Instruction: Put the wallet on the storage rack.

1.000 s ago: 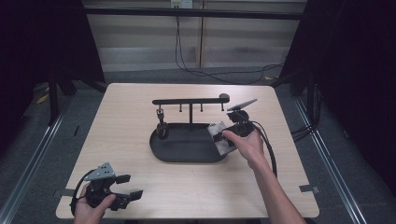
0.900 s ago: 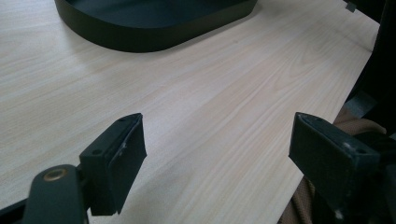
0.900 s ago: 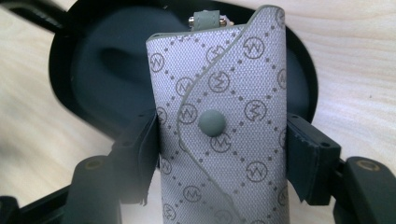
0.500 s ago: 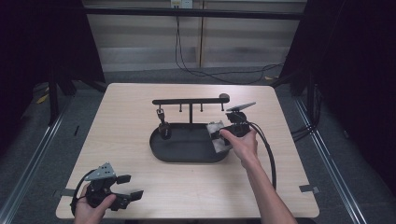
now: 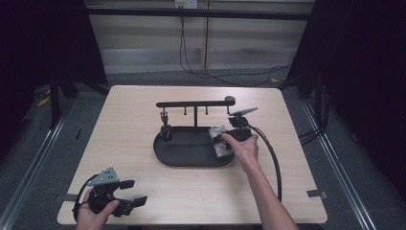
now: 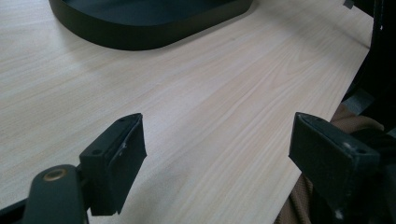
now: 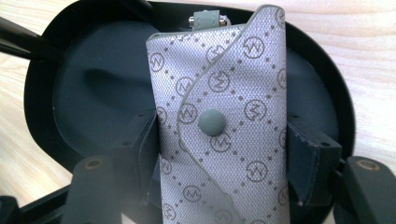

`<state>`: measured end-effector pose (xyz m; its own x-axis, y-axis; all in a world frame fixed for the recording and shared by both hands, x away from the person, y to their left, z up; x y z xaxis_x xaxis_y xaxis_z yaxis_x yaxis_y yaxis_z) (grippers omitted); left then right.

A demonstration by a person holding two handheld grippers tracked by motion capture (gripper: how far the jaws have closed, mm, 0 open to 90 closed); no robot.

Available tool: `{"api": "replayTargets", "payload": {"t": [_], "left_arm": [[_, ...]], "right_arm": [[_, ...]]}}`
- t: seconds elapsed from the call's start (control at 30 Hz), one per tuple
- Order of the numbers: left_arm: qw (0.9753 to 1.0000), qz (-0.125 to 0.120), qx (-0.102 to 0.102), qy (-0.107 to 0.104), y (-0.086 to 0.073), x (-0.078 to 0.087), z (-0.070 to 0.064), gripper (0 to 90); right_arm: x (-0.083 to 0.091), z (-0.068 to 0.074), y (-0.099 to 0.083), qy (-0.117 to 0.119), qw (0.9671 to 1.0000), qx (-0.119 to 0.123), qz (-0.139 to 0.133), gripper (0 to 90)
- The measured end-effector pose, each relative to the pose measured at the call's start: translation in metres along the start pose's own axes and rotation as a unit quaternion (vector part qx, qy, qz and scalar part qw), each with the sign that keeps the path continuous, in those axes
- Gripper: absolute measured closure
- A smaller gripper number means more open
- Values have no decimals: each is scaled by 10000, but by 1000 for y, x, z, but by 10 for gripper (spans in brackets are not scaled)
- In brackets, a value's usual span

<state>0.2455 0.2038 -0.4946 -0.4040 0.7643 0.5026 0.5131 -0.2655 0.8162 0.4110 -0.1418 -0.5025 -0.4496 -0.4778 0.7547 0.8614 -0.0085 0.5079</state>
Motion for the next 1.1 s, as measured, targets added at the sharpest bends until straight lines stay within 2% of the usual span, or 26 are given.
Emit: {"api": "replayTargets", "payload": {"t": [0.3, 0.4, 0.53, 0.7, 0.77, 0.93, 1.1], "left_arm": [[10000, -14, 4, -13, 0, 0, 0, 183], [10000, -10, 4, -10, 0, 0, 0, 184], [10000, 0, -11, -3, 0, 0, 1, 183], [10000, -13, 4, -10, 1, 1, 0, 181], [10000, -10, 13, -6, 1, 0, 1, 181], [10000, -25, 10, -8, 1, 1, 0, 181], [10000, -50, 23, 3, 1, 1, 1, 181]], "right_arm": [[-13, -3, -5, -95, 9998, 16, 157, 335], [-17, -4, -5, -43, 9998, 176, 100, 332], [-18, -5, -6, -38, 9998, 169, 58, 326], [-20, -11, -10, -18, 9995, 312, 104, 316], [-17, -10, -7, 83, 9996, 278, -7, 304], [-13, -8, -6, 100, 9994, 324, -76, 289], [-5, -6, -4, 150, 9986, 433, -275, 275]]}}
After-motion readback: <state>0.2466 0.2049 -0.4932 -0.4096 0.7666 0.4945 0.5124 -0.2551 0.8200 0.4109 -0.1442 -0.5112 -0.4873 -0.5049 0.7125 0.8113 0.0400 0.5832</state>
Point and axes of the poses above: each handheld gripper's, and its own axes: x roughly backward along the jaws, y roughly out of its top, z roughly to its left, the point moved 6 cm from there along -x, roughly forward along the jaws, and after that the axes turned 8 degrees about -z, right-handed, at the moved point
